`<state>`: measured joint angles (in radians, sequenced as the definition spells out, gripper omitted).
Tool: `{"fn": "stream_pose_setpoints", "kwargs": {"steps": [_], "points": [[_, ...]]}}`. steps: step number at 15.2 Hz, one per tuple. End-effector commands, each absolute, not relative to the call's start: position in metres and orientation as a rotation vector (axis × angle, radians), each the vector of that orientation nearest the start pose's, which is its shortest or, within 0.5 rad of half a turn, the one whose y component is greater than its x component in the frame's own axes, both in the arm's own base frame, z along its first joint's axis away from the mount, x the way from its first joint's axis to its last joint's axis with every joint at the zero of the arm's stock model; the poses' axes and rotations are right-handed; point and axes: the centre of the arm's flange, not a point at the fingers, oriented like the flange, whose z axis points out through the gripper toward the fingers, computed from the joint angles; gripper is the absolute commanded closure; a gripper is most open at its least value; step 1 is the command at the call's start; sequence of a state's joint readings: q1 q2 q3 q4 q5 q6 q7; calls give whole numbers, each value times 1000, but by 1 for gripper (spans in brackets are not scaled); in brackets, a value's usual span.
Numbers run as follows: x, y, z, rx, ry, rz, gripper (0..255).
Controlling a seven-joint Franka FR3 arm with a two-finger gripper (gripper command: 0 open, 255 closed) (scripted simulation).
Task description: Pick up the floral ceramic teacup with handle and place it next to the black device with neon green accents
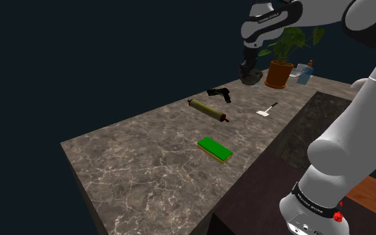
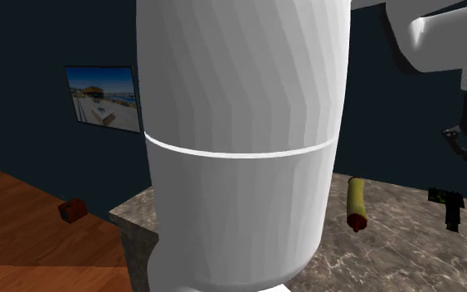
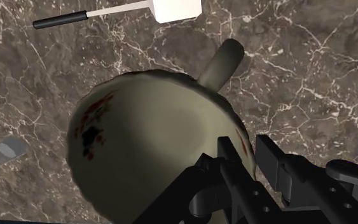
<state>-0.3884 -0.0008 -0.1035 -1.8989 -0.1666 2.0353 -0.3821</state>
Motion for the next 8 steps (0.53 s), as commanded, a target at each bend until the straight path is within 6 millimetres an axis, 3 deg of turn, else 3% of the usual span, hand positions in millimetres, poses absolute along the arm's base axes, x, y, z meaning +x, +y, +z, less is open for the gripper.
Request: {"fn": "stream_pose_setpoints", "kwargs": {"steps": [1, 8], "points": [[501, -308, 512, -3337, 73, -100, 255], [499, -400, 512, -3337, 73, -100, 255]]}}
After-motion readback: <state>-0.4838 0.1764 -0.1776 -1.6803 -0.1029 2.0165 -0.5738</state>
